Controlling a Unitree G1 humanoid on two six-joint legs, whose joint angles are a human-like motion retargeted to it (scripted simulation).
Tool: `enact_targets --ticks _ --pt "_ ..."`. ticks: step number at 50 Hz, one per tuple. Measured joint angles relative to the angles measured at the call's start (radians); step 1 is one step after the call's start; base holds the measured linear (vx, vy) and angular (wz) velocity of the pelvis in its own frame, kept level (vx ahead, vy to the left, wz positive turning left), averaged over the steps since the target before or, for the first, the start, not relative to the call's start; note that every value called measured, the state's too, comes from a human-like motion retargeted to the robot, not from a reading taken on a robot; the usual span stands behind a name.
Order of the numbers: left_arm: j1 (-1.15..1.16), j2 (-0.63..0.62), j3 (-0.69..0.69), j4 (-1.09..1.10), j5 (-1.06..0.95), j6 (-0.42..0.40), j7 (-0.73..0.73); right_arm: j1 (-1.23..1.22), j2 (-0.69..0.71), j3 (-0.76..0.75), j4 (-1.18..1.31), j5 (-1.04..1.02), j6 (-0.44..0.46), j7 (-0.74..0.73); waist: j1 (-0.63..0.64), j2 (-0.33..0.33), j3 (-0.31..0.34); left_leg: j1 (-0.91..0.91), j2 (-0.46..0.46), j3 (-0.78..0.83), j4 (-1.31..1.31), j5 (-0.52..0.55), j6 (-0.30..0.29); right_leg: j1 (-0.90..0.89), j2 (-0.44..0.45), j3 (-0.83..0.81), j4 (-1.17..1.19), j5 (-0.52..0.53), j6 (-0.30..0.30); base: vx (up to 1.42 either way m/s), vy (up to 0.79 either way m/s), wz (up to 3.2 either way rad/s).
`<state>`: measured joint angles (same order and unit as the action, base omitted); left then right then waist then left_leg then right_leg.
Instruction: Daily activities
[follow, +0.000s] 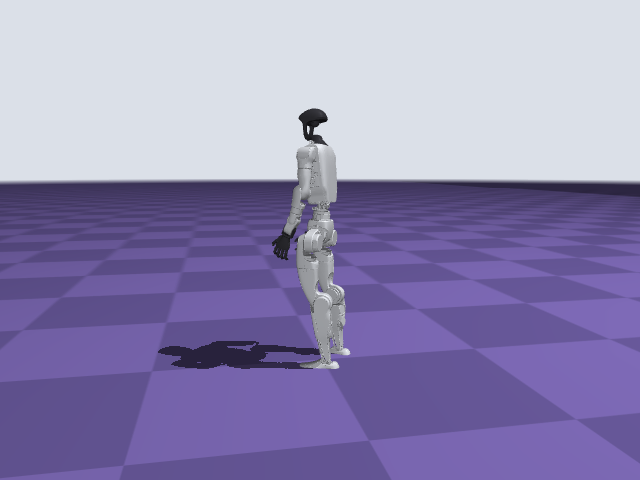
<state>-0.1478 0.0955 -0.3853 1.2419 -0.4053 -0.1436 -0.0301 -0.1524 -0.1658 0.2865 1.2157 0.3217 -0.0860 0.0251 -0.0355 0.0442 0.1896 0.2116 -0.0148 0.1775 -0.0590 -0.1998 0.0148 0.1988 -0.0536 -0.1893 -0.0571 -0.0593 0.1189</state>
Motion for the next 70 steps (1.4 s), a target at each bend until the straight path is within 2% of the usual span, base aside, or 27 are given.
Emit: enact_targets --ticks 5,10,15,20,25,30,35,40,42,45,47,50,52,55,57,60,70 --pt "0.063 -0.021 -0.019 -0.006 0.009 -0.017 0.021 0.056 0.034 0.015 -0.005 -0.008 -0.016 -0.025 -0.001 -0.008 0.016 0.061 -0.004 0.009 -0.028 0.019 0.001 0.06 -0.003 0.004 -0.029 0.021 -0.001 0.0 0.0 0.0" --pt "0.002 0.003 0.001 0.001 -0.005 0.001 0.003 -0.002 0.003 -0.005 -0.003 0.009 0.001 0.0 -0.006 0.0 0.002 0.004 0.001 0.0 0.0 0.0 0.0 0.003 0.001 0.003 0.0 0.0 -0.001 0.0 0.0 0.0" --pt "0.068 -0.018 -0.017 -0.008 0.002 -0.017 0.025 0.057 0.036 0.01 -0.012 0.002 -0.015 -0.026 -0.006 -0.008 0.011 0.058 -0.002 0.009 -0.028 0.02 0.0 0.057 -0.002 0.006 -0.03 0.021 -0.002 0.0 0.0 0.0" --pt "0.007 0.007 0.001 -0.001 -0.007 0.002 0.006 0.0 0.005 -0.006 -0.008 0.011 0.003 0.0 -0.012 0.0 -0.003 0.0 0.003 0.0 0.0 0.001 -0.002 0.0 0.003 0.005 -0.001 0.001 -0.001 0.0 0.0 0.0" --pt "0.07 -0.015 -0.018 -0.007 0.009 -0.015 0.03 0.058 0.037 0.011 -0.013 -0.002 -0.013 -0.025 -0.011 -0.009 0.006 0.054 -0.002 0.008 -0.028 0.021 -0.001 0.053 -0.001 0.007 -0.03 0.022 -0.001 0.0 0.0 0.0" --pt "0.007 0.009 -0.001 0.002 0.002 0.003 0.014 0.0 0.007 -0.006 -0.005 0.012 0.004 -0.004 -0.015 -0.001 -0.007 -0.003 0.003 0.0 0.0 0.001 -0.004 -0.003 0.003 0.004 -0.001 0.001 0.0 0.0 0.0 0.0" --pt "0.07 -0.014 -0.021 -0.003 0.016 -0.013 0.038 0.057 0.04 0.009 -0.007 0.007 -0.013 -0.032 -0.013 -0.01 0.001 0.049 -0.002 0.006 -0.028 0.021 -0.003 0.049 -0.001 0.005 -0.03 0.021 -0.003 0.0 0.0 0.0" --pt "0.007 0.01 -0.002 0.005 0.009 0.004 0.023 0.0 0.009 -0.005 0.001 0.019 0.003 -0.012 -0.015 -0.004 -0.01 -0.005 0.003 -0.003 0.0 0.0 -0.005 -0.004 0.003 0.003 -0.001 -0.001 -0.002 0.0 0.0 0.0" --pt "0.059 -0.009 -0.016 -0.001 0.02 -0.01 0.042 0.047 0.035 0.007 -0.003 0.01 -0.011 -0.034 -0.014 -0.011 -0.002 0.039 -0.002 0.003 -0.023 0.015 -0.003 0.04 -0.001 0.005 -0.024 0.015 -0.003 0.0 0.0 0.0" --pt "-0.004 0.011 0.004 0.009 0.013 0.005 0.026 -0.012 0.008 -0.008 0.008 0.019 0.005 -0.013 -0.016 -0.003 -0.021 -0.024 0.003 -0.004 0.001 0.0 -0.004 -0.023 0.003 0.004 0.001 -0.001 -0.004 0.0 0.0 0.0" --pt "0.059 -0.009 -0.014 0.001 0.026 -0.012 0.049 0.048 0.035 0.009 0.0 0.008 -0.011 -0.038 -0.013 -0.012 -0.009 0.033 -0.002 0.002 -0.023 0.015 -0.002 0.034 -0.002 0.005 -0.024 0.014 -0.005 0.0 0.0 0.0" --pt "-0.003 0.011 0.005 0.01 0.022 0.005 0.031 -0.01 0.008 -0.006 0.011 0.016 0.004 -0.017 -0.015 -0.005 -0.023 -0.024 0.001 -0.004 0.001 -0.002 -0.003 -0.022 0.002 0.005 0.001 -0.002 -0.005 0.0 0.0 0.0" --pt "0.061 -0.009 -0.013 0.002 0.036 -0.013 0.054 0.049 0.035 0.01 0.004 0.004 -0.012 -0.042 -0.013 -0.014 -0.01 0.036 -0.004 0.002 -0.023 0.012 -0.002 0.037 -0.003 0.006 -0.024 0.013 -0.006 0.0 0.0 0.0" --pt "-0.002 0.011 0.006 0.012 0.034 0.004 0.036 -0.009 0.008 -0.005 0.015 0.01 0.004 -0.021 -0.015 -0.007 -0.024 -0.02 0.0 -0.005 0.001 -0.004 -0.002 -0.018 0.0 0.005 0.001 -0.004 -0.005 0.0 0.0 0.0" --pt "0.062 -0.01 -0.012 0.003 0.048 -0.013 0.059 0.051 0.034 0.01 0.007 0.0 -0.012 -0.047 -0.013 -0.015 -0.009 0.042 -0.005 0.002 -0.023 0.01 -0.001 0.043 -0.005 0.007 -0.024 0.01 -0.006 0.0 0.0 0.0" --pt "0.0 0.01 0.008 0.012 0.043 0.004 0.04 -0.008 0.007 -0.006 0.019 0.008 0.003 -0.027 -0.014 -0.009 -0.022 -0.014 -0.002 -0.004 0.001 -0.007 -0.001 -0.013 -0.002 0.007 0.002 -0.006 -0.004 0.0 0.0 0.0" --pt "0.004 0.006 0.009 0.011 0.034 0.005 0.037 -0.008 0.005 -0.009 0.029 0.026 0.004 -0.03 -0.015 -0.01 -0.032 -0.016 -0.005 -0.005 0.001 -0.011 0.001 -0.025 -0.006 0.01 0.023 -0.018 -0.006 0.0 0.0 0.0"
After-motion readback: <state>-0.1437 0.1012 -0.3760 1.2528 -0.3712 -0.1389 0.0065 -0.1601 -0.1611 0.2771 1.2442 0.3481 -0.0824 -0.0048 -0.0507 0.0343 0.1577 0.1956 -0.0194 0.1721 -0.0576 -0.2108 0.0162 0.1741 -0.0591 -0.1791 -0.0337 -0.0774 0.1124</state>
